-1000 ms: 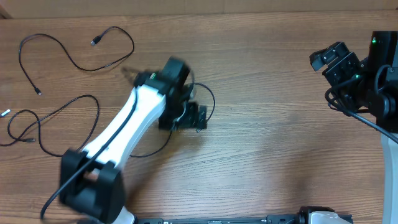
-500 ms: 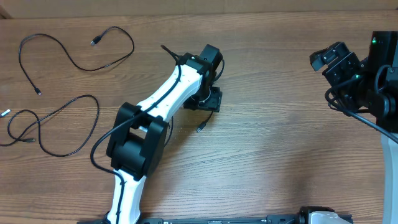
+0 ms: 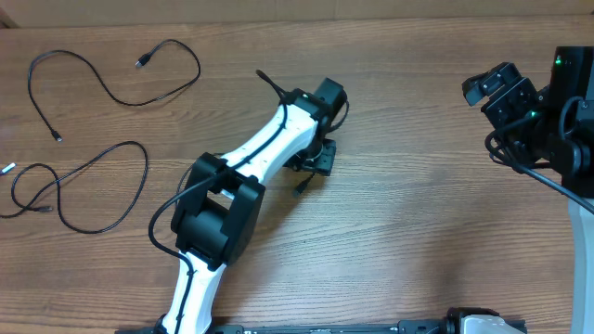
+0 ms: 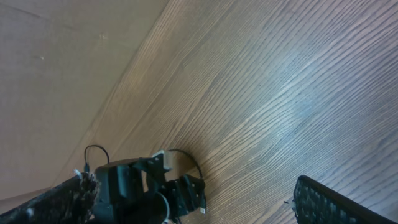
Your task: Untangle cables
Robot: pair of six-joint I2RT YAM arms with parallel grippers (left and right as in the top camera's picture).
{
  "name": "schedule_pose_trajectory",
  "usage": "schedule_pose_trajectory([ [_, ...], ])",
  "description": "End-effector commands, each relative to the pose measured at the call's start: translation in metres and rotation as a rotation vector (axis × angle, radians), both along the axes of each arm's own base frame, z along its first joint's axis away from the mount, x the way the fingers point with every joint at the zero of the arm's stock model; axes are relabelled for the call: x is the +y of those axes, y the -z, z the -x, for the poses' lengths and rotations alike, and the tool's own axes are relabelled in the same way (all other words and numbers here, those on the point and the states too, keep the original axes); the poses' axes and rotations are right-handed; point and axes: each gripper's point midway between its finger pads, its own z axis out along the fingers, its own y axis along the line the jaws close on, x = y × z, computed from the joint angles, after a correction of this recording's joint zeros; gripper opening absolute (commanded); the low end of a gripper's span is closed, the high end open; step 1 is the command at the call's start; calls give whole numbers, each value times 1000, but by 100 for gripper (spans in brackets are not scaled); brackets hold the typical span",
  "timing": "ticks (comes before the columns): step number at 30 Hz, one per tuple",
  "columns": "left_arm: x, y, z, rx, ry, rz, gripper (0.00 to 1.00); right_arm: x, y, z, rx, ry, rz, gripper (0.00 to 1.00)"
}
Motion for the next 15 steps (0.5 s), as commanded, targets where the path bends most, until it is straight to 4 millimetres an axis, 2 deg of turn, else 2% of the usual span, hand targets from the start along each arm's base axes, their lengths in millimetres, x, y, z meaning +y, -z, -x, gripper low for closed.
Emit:
schedule_pose_trajectory([
  [1,4,15,7,8,7,-57,62,-3,-3,0,-13,5,12,100],
  [7,3,21,12,4,24,-78,58,-3,-3,0,-13,5,12,100],
  [10,6,28,15,6,27,-90,48,-3,-3,0,-13,5,12,100],
  [15,12,40,22,18,25,-98,37,-3,-3,0,-13,5,12,100],
])
